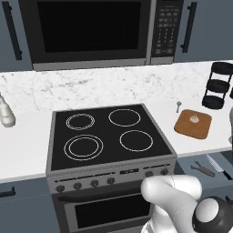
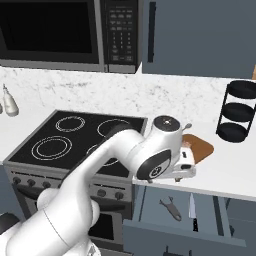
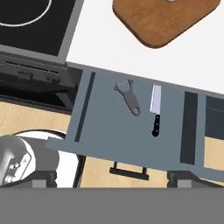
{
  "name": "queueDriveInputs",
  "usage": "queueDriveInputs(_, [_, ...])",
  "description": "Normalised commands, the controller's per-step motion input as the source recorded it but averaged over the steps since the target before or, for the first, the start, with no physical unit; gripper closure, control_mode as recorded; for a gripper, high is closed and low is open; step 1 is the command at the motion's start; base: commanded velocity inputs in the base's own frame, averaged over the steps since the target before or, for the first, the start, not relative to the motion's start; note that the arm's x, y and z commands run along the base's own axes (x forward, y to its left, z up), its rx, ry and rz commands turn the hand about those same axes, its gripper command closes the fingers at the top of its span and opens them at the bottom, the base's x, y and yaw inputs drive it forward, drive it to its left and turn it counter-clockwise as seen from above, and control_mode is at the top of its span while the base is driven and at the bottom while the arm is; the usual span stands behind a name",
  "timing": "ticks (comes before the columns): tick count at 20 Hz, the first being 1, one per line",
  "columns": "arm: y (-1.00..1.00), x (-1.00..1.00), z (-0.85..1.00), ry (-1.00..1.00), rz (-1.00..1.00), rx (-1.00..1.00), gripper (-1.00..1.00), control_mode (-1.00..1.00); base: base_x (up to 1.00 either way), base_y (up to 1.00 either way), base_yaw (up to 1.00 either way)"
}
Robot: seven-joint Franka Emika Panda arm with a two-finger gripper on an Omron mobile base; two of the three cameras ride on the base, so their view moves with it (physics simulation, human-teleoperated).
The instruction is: Place the appropriate cutting tool for cutting the garlic skin on the cutting board.
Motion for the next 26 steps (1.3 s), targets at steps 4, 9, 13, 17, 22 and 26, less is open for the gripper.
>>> queueDriveInputs(4, [0.00,-0.09,-0.31,0.04,0.00,0.00,-1.00,-1.00,0.00,0.00,0.00])
queueDriveInputs(9, [-0.07,-0.43,-0.41,0.01,0.00,0.00,-1.00,-1.00,0.00,0.00,0.00])
queueDriveInputs(13, [-0.07,-0.17,-0.14,-0.01,-0.01,0.00,-1.00,-1.00,0.00,0.00,0.00])
queueDriveInputs(17, [0.00,0.01,-0.10,0.00,0.00,0.00,-1.00,-1.00,0.00,0.00,0.00])
queueDriveInputs(22, [0.00,0.00,-0.17,-0.05,0.00,0.04,-1.00,-1.00,0.00,0.00,0.00])
queueDriveInputs(26, [0.00,0.00,-0.04,-0.06,0.00,0.07,-1.00,-1.00,0.00,0.00,0.00])
